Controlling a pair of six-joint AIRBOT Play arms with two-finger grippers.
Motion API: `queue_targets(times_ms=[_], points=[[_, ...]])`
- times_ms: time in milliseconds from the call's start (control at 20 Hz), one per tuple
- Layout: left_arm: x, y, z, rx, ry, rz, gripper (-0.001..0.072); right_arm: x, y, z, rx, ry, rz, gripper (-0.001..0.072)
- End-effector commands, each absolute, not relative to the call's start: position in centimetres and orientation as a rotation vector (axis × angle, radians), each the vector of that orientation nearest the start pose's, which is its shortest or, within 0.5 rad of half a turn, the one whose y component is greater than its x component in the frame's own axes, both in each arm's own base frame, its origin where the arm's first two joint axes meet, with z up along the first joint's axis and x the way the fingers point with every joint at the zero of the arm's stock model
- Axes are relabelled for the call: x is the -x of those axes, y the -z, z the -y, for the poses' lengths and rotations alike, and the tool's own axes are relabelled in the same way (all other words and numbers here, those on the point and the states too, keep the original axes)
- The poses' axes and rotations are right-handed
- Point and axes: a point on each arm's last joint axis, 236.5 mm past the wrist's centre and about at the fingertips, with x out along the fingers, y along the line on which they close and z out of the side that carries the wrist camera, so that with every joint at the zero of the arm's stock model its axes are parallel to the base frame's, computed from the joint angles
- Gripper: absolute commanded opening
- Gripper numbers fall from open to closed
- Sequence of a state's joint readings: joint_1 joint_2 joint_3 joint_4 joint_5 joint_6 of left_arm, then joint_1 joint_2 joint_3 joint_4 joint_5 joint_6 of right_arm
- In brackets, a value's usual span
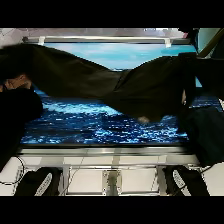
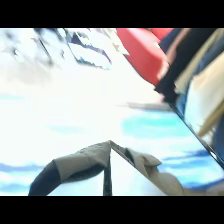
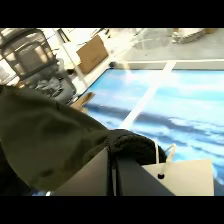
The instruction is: Fold the clothes and pants, and hang the long-sleeved shirts on hangers.
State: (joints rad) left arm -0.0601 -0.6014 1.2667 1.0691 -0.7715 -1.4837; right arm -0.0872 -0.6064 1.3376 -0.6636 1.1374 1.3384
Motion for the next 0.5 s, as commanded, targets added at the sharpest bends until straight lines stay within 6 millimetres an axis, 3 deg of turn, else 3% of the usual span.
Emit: queue_targets(times_ms=[0,100,200,350,450], points=[[-28.7,-42.0,8.5,0.251,0.342,-0.074,0.0006,-22.7,-37.7,-15.6,-0.364,-0.703,-0.404,0.0018],[-31.9,-39.6,8.8,0.266,0.338,-0.152,0.0006,-24.9,-36.3,-15.5,-0.392,-0.697,-0.462,0.0017],[-36.4,-36.6,9.8,0.275,0.343,-0.222,0.0006,-27.8,-34.3,-15.2,-0.420,-0.686,-0.533,0.0017],[-44.4,-34.1,10.3,0.311,0.303,-0.177,0.0006,-35.3,-30.4,-13.8,-0.439,-0.632,-0.575,0.0017],[-48.5,-28.9,11.1,0.349,0.293,-0.283,0.0006,-40.3,-25.5,-13.0,-0.495,-0.590,-0.668,0.0017]])
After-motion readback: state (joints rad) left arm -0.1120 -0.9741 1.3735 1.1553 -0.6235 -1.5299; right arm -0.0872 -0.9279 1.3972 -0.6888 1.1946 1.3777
